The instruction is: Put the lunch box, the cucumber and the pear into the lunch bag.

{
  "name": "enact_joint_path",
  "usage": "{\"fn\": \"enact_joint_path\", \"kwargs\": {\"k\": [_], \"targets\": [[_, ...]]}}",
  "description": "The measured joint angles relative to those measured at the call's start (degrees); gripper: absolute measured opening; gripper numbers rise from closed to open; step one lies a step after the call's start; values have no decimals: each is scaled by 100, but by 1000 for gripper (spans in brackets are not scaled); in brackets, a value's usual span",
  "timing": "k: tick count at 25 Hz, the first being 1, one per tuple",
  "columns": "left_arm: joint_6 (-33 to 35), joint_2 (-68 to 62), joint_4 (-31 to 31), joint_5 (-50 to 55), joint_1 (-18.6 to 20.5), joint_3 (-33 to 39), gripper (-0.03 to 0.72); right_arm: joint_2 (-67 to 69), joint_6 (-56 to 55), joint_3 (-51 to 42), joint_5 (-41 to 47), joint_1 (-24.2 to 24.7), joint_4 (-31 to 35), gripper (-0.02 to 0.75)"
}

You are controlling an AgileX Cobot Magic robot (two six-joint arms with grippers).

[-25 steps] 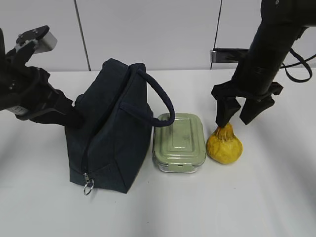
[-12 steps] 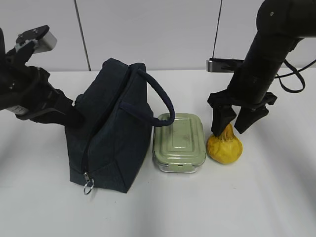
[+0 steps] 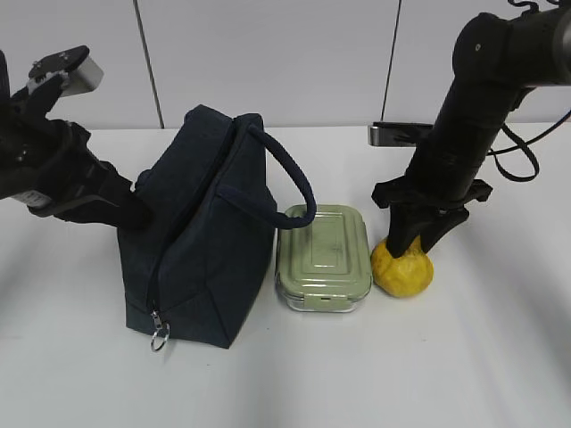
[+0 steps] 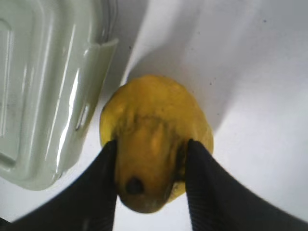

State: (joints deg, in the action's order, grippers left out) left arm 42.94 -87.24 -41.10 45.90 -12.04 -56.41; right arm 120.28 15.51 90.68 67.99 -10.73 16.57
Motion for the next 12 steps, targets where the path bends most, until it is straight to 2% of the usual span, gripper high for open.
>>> {"fn": "enact_joint_path", "kwargs": {"k": [2,3,9,12], "targets": [[0,0,0,0,0,0,-15,-50,69,12,-13,0,-20,202],[0,0,0,0,0,0,-15,-50,82,12,-13,0,-20,192],[0,0,0,0,0,0,-15,-436,120,201,-13,-7,-45,178],[0,0,0,0,0,0,-15,-904,221,524,19,-22,172,176]]}}
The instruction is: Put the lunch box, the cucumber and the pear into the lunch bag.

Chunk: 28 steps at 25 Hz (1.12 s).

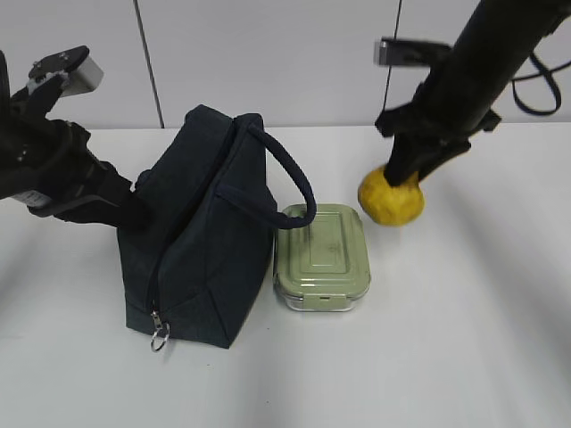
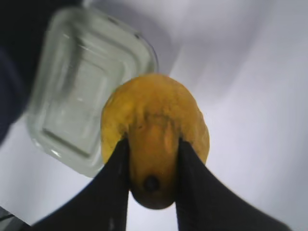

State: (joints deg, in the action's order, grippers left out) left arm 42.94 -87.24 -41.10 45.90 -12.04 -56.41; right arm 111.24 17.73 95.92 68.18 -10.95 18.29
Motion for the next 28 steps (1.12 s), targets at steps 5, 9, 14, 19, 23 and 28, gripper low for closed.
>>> {"fn": "enact_joint_path", "kwargs": {"k": [5,9,14,19,23,28], "targets": [[0,0,0,0,0,0,-15,-467,807,745,-12,-297,1263,174],[0,0,0,0,0,0,-15,-466,1627,982,-642,-964,2368,173],[0,0,0,0,0,0,-15,-107,2096,1014,-1394,-1672,2559,173],[0,-6,10,21,0,0,-15,522,1806,1014,-1247,-1761,1554,172],[0,-6,10,15,0,0,-15,681,1303,1014,-813,-1761,371,172],[0,-6,5,3,0,0,-15,703,1146,1014,-688,-1761,430,175]]}}
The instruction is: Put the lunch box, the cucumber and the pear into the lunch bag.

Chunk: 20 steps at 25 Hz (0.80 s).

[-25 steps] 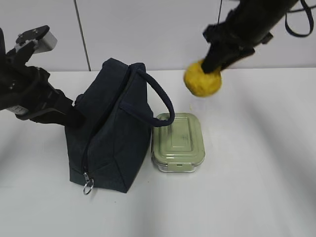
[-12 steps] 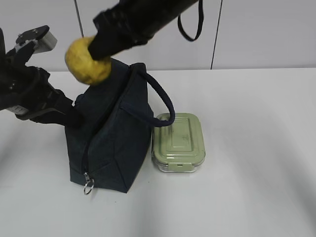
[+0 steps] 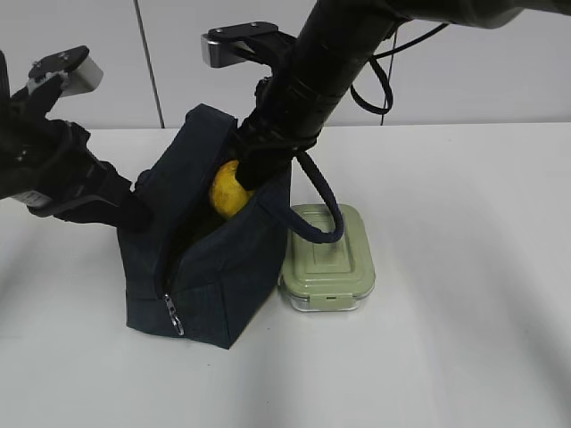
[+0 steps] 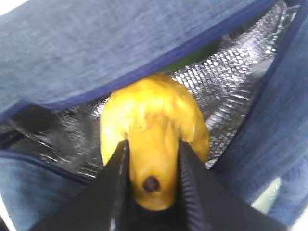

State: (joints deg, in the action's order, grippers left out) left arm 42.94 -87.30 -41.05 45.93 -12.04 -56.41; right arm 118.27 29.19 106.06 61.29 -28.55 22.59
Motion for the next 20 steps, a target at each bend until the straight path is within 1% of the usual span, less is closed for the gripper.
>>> {"fn": "enact_joint_path", "kwargs": {"k": [1,2,5,6,7,10,13,16,17,19,20], "targets": [[0,0,0,0,0,0,-15,14,24,0,29,0,127,189],[0,0,0,0,0,0,-15,26,59,0,72,0,218,226],[0,0,0,-6,0,0,-15,36,76,0,108,0,385,376],[0,0,0,-4,0,0,-15,13,76,0,97,0,395,419],[0,0,0,-4,0,0,-15,-14,76,0,74,24,409,442],[0,0,0,-4,0,0,-15,-252,44,0,-21,145,429,459],[0,0,5,-4,0,0,-15,-604,-28,-116,-178,461,451,447],[0,0,5,-4,0,0,-15,-1026,-51,-871,-498,988,724,432],[0,0,5,-4,0,0,-15,-1168,33,-1208,-637,1200,1023,428],[0,0,5,-4,0,0,-15,-1330,608,-2130,-718,1806,2049,428],[0,0,5,-4,0,0,-15,-1325,947,-2515,-707,2075,2708,428]]}}
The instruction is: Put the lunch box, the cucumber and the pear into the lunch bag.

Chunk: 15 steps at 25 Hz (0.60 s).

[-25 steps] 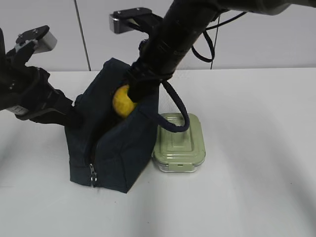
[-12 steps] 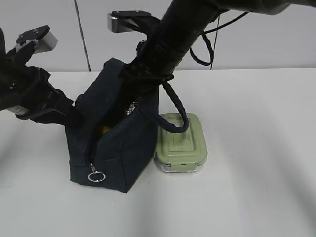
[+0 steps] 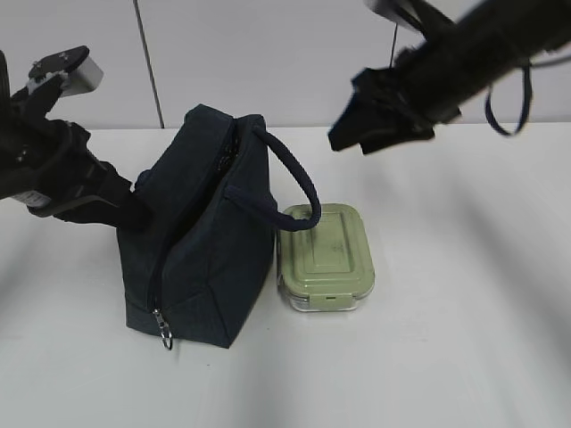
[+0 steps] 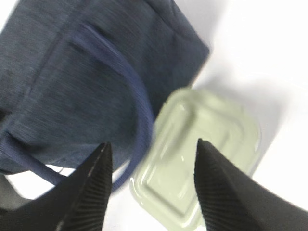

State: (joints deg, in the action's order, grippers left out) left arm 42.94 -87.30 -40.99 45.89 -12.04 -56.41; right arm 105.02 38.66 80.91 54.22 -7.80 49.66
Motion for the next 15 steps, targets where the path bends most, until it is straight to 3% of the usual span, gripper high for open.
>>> {"fn": "enact_joint_path", "kwargs": {"k": [2,5,12,15], "targets": [[0,0,0,0,0,0,-15,113,585,-774,10,586,897,427],[0,0,0,0,0,0,-15,419,1028,-1220,71,1117,1240,431],[0,0,-18,0,0,0,-15,1185,1749,-1243,646,1153,1614,570],[0,0,-18,0,0,0,-15,1390,2110,-1243,791,1153,1870,588]]}}
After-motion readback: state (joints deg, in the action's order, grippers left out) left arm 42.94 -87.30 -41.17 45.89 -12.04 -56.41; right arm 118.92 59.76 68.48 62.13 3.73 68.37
